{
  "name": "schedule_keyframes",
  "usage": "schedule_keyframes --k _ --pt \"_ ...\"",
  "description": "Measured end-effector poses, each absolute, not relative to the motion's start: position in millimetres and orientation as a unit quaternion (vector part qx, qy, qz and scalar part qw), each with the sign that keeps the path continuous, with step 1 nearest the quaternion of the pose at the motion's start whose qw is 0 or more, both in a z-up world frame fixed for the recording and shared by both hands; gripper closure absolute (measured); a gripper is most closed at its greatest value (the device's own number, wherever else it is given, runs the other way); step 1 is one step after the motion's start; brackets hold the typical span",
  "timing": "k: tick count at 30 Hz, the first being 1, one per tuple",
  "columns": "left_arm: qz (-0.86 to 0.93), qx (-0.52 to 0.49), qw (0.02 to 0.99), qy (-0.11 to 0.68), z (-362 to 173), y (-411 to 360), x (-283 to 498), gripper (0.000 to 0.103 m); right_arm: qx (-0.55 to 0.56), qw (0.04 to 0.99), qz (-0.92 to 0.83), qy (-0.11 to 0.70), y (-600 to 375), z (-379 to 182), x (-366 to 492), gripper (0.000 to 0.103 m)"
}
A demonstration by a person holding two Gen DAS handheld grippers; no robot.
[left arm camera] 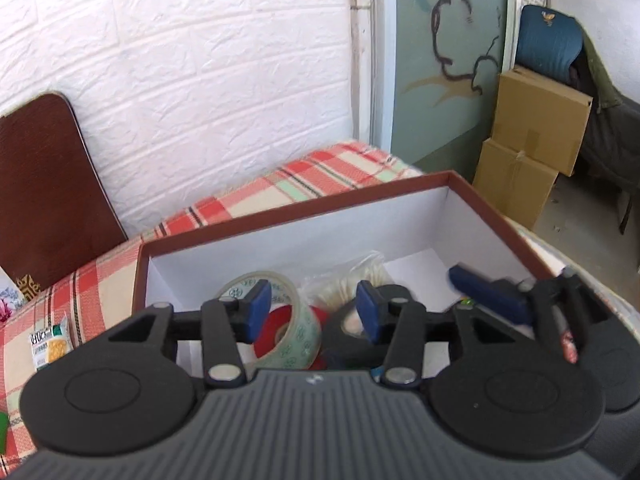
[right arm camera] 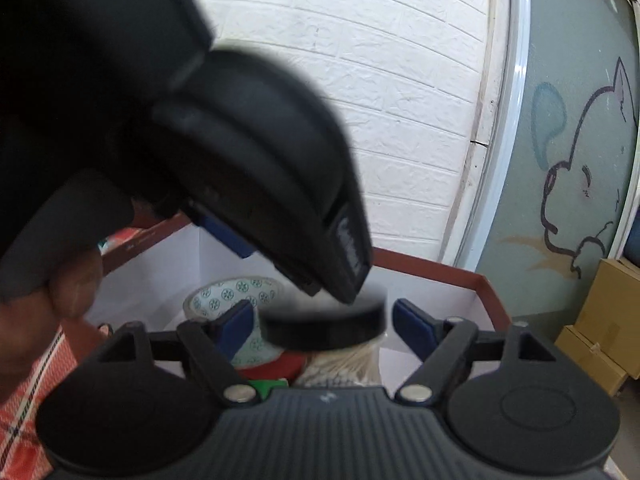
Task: Organize objects
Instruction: 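Carry the black tape over the brown box and open the left gripper, then reach the right gripper to the green-and-white cracker packet and grasp it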
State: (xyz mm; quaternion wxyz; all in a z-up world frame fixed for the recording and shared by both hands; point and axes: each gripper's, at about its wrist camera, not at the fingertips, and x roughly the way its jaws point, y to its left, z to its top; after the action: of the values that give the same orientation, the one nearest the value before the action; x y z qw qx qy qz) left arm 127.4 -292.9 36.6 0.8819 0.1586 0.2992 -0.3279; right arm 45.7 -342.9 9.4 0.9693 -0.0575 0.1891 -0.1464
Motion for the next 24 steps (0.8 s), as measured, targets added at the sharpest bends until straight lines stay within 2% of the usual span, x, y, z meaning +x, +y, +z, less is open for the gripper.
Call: schedule_keyframes --k 16,24 --pt "-0.305 0.162 0.898 0.273 53.0 -219.9 96.9 0.048 0.016 0.970 -0.153 0.189 -325.9 18.1 -2.8 0.020" --pt "-0.279 0.148 0.910 0.268 54.2 -156.8 90.4 0.037 0.036 0.971 -0.140 0.192 -296.6 42.1 -13.7 0.019"
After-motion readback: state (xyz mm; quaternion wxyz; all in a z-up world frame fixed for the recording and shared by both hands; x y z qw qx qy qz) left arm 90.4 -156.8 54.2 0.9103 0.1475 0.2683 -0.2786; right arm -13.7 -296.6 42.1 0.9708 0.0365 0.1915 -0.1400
